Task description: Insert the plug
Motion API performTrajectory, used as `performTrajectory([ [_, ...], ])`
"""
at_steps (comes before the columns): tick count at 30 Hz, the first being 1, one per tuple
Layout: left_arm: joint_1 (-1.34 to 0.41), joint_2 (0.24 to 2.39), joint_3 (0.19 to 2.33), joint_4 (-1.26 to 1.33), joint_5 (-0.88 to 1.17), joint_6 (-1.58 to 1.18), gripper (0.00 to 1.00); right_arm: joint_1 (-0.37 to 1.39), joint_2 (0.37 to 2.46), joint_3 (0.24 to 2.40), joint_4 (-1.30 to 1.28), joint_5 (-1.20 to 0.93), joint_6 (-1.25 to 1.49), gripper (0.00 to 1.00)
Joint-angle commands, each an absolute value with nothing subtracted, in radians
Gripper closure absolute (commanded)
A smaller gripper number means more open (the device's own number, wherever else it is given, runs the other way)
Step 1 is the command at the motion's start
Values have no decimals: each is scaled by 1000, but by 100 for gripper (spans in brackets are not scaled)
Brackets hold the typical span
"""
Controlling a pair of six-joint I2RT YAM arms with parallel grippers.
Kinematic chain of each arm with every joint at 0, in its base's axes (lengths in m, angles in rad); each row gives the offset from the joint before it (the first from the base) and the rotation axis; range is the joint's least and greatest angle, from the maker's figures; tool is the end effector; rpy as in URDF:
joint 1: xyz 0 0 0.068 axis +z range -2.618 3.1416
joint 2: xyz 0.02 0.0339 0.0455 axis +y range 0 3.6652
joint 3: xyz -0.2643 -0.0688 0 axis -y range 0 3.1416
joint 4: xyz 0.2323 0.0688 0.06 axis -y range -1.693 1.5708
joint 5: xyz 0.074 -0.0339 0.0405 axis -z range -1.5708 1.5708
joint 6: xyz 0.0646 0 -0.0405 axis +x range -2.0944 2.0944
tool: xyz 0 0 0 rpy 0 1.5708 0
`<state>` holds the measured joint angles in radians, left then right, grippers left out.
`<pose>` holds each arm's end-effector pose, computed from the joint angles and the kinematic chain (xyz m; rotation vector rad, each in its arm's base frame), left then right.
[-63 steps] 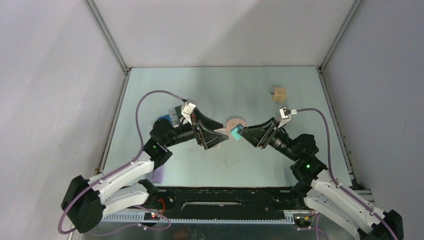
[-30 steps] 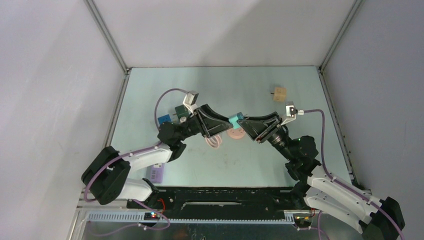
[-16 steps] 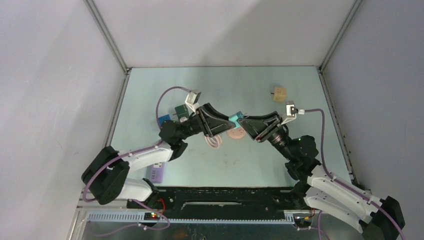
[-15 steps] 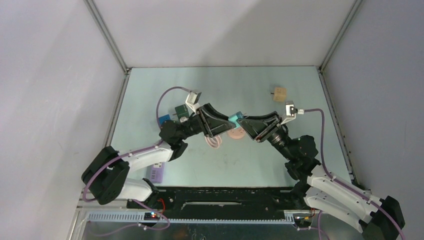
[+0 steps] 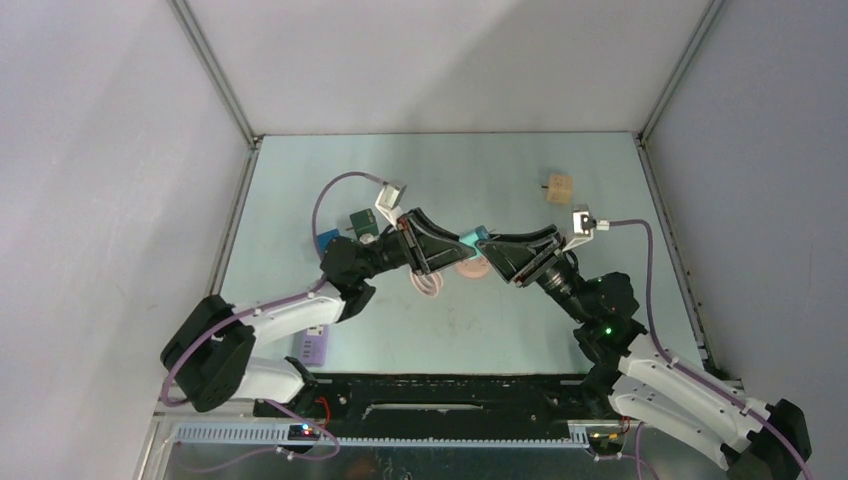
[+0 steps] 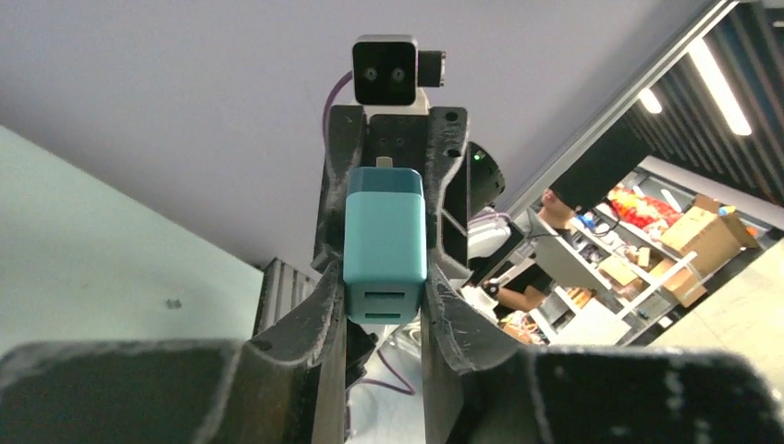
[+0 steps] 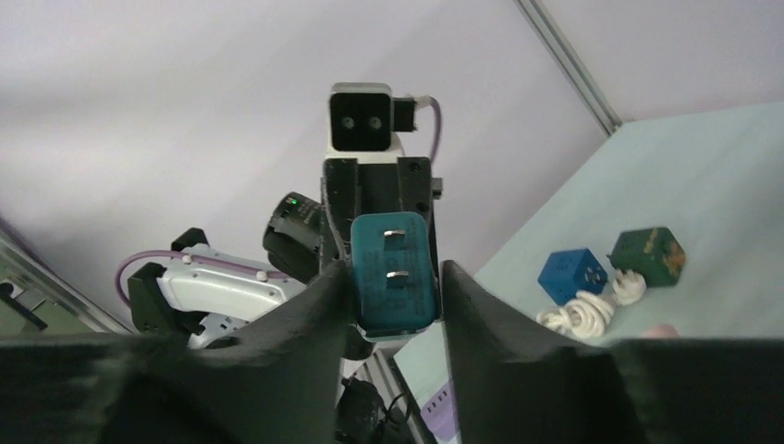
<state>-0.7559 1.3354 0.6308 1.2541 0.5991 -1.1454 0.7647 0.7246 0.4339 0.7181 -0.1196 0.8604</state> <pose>0.1808 -0.2205 0.3323 0.4168 1.3051 -1.9582 0.1300 0.1354 0.3368 -0.0576 1.2806 1.4929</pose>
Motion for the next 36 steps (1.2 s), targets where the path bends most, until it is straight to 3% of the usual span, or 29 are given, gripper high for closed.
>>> performTrajectory([
  [1,-759,1238,684,1032,594,-975,100,763,665,465,541,-60,801,48],
  [5,-758,1118,759,498,508,-659,100,706,603,465,333,-70,776,14],
  [8,-757,1053,831,154,364,-452,100,632,561,465,172,-108,764,2],
  [14,-753,1032,927,-224,108,-250,100,456,570,465,-54,-240,707,0],
  [20,-753,1025,957,-395,-87,-180,100,354,706,468,-95,-332,653,0],
  [26,-753,1013,982,-504,-205,-184,100,371,935,568,-148,-306,552,0],
  [36,-753,997,1078,-739,-371,-174,100,556,1270,839,-130,-327,436,4],
])
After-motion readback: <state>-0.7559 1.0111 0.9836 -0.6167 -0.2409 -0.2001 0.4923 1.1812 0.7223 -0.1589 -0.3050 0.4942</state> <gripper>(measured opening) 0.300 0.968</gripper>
